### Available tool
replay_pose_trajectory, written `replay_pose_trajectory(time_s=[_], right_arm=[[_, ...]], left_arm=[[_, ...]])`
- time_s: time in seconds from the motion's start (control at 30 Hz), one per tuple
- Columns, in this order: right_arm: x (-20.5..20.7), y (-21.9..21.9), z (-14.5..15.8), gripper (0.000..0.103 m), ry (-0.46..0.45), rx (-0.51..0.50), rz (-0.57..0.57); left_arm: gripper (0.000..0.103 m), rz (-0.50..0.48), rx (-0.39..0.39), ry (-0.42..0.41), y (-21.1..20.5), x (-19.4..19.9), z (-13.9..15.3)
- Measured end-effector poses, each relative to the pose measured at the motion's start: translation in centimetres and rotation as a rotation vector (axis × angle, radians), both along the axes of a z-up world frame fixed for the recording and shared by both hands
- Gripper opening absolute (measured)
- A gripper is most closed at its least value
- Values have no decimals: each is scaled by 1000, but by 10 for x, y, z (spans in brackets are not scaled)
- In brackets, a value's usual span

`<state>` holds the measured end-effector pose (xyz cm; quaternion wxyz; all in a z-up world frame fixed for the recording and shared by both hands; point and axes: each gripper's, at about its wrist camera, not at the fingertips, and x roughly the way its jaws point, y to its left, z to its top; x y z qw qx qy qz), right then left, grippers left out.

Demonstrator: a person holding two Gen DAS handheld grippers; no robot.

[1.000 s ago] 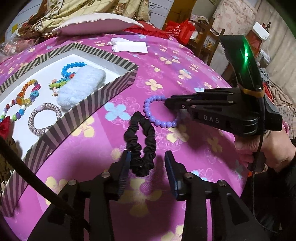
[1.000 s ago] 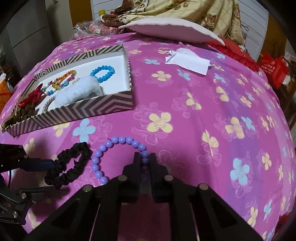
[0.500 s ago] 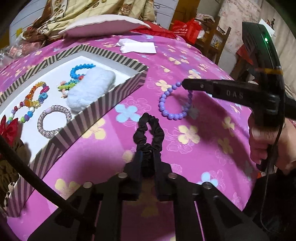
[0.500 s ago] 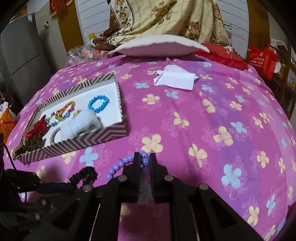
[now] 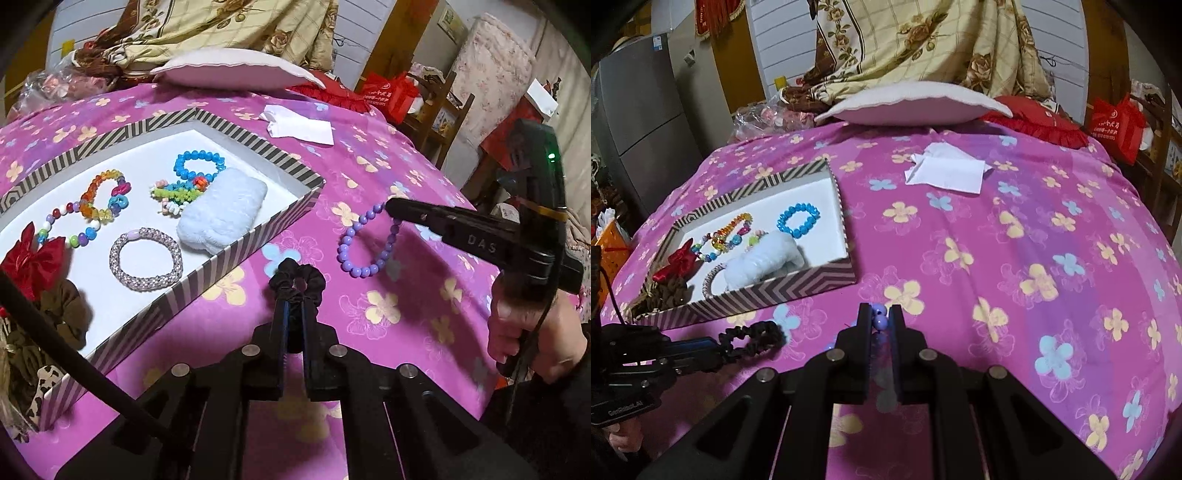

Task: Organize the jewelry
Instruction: 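Lift the black scrunchie with left while right holds the purple bracelet up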

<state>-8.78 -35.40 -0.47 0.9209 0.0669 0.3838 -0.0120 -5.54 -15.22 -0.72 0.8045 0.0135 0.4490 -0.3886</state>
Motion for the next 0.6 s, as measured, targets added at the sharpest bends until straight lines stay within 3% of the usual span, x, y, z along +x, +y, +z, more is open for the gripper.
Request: replay_pose_trajectory(time_s=[0.37,0.6], right_arm=[[-11,7,22,9,-103,15,-4],[-11,11,20,9,-94,6,-3]], left_arm=[[0,6,-119,-43,18,-5,29],[0,19,-119,-46,21,-4,31]])
